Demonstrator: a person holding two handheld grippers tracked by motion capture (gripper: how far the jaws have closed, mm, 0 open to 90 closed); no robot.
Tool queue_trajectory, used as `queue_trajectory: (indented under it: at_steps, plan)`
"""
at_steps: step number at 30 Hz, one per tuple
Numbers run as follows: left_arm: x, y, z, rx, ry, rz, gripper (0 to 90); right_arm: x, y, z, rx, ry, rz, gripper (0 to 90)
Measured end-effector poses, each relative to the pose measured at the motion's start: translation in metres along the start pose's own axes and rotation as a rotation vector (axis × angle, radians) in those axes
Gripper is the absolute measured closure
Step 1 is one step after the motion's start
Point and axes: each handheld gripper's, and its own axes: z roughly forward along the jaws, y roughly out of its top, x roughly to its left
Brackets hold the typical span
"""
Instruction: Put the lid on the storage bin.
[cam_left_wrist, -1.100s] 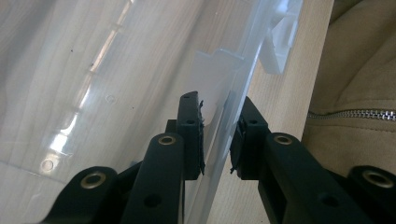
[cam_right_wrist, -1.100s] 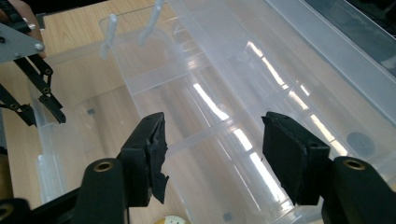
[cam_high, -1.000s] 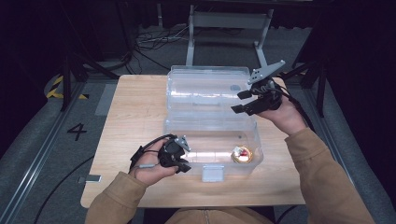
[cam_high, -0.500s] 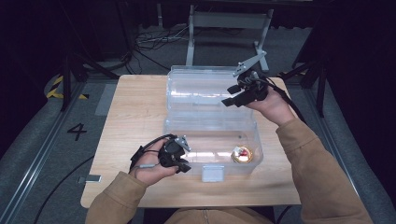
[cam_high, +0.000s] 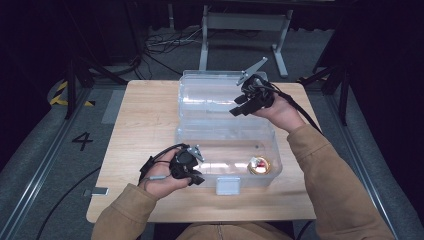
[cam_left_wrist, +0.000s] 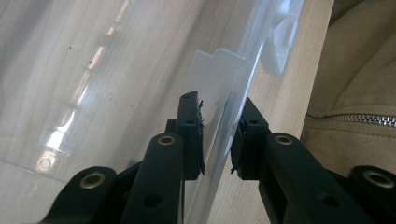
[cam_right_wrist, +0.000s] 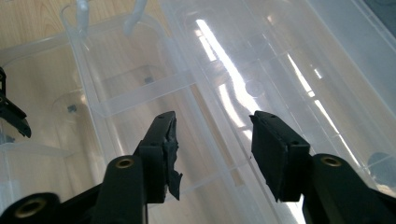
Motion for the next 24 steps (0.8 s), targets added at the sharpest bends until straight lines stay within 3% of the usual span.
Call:
queue_trajectory:
  at_steps: [4, 16, 24]
  plan:
    - [0.0000, 0.0000, 0.0000, 0.000, 0.000, -0.001, 76.0, 0.0021, 0.0009, 0.0063, 0.009, -0.006, -0.023, 57.2]
    - [0.0001, -0.0002, 0.0000, 0.001, 0.001, 0.000, 75.9, 0.0011, -0.0011, 0.0077, 0.015, -0.063, -0.008, 75.3]
    - [0.0002, -0.0002, 0.0000, 0.001, 0.000, -0.002, 75.9, 0.0036, -0.0031, 0.0044, 0.023, -0.062, -0.013, 78.4]
